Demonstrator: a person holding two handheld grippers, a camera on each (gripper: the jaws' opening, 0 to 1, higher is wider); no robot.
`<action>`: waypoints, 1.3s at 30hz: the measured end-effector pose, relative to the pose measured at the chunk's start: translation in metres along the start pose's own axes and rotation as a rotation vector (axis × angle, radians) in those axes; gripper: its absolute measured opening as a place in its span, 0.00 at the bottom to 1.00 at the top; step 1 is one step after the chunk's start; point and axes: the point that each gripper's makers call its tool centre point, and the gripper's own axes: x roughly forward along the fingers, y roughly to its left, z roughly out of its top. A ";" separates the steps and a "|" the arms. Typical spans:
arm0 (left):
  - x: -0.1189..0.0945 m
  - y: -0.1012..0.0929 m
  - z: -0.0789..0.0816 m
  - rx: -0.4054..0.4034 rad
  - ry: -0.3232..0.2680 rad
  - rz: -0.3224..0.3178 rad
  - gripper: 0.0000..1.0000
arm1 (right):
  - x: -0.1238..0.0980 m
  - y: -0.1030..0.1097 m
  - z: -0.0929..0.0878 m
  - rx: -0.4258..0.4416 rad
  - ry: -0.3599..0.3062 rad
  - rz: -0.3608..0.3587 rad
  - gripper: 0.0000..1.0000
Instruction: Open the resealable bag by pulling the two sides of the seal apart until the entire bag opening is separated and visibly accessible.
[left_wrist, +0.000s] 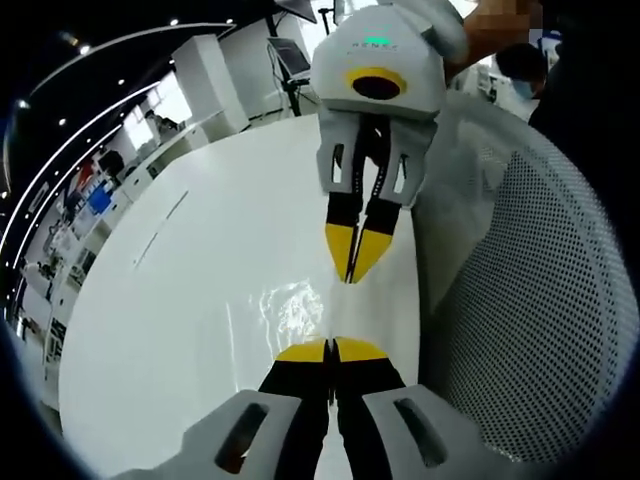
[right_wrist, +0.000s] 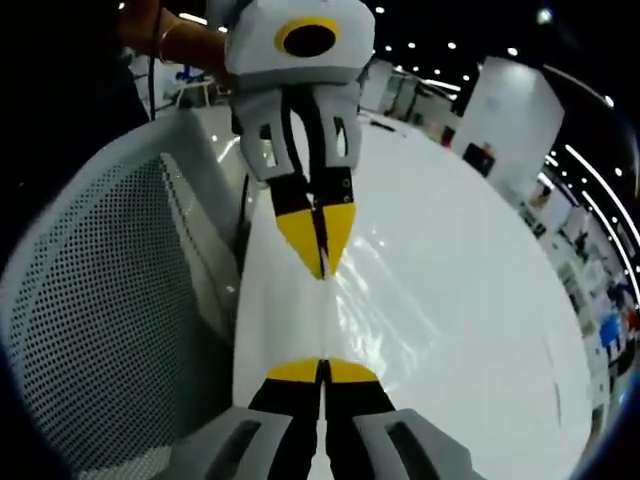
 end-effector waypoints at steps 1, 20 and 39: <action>0.000 -0.001 0.000 0.004 0.002 0.001 0.00 | -0.002 -0.001 0.000 -0.012 0.004 -0.007 0.00; -0.014 0.004 -0.009 -0.067 0.058 0.025 0.21 | -0.004 0.000 0.004 -0.120 0.039 -0.017 0.00; 0.006 0.009 0.014 -0.157 0.046 -0.013 0.14 | -0.003 0.009 0.005 -0.198 0.056 -0.007 0.00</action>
